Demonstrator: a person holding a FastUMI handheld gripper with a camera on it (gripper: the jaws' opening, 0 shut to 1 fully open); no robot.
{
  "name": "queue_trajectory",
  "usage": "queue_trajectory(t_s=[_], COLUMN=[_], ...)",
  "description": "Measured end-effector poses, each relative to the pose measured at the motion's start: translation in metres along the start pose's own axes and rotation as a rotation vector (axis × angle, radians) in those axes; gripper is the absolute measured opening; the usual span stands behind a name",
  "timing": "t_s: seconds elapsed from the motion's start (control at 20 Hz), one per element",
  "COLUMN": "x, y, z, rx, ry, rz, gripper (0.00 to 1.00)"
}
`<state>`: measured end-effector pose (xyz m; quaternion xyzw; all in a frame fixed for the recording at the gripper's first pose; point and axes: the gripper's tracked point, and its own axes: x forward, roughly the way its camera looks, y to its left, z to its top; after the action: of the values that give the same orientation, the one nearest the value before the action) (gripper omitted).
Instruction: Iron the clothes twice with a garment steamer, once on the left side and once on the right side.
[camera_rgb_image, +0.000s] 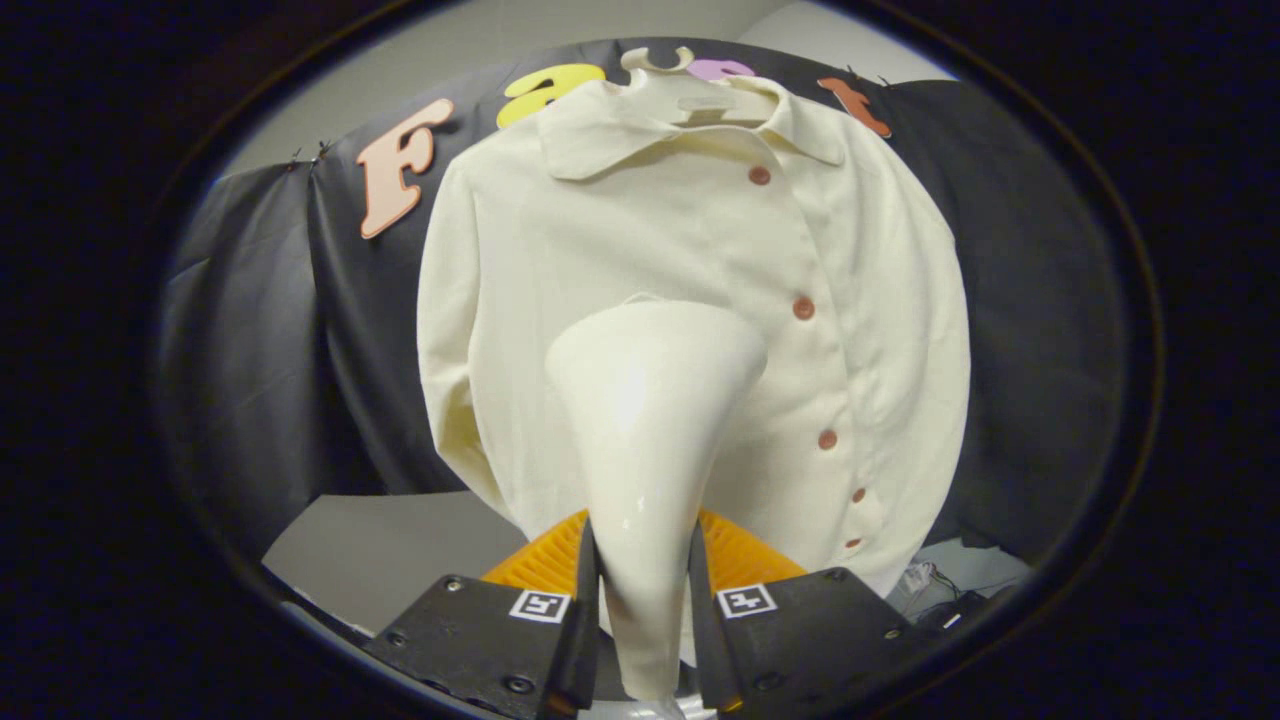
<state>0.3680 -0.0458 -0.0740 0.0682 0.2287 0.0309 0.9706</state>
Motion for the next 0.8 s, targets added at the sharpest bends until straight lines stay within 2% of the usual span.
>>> queue_trajectory(t_s=[0.55, 0.8], x=[0.017, 0.015], y=[-0.011, -0.011], z=[-0.093, -0.118], rx=[0.002, -0.02], ry=[0.182, 0.259], rz=[0.039, 0.041], gripper=[0.39, 0.39])
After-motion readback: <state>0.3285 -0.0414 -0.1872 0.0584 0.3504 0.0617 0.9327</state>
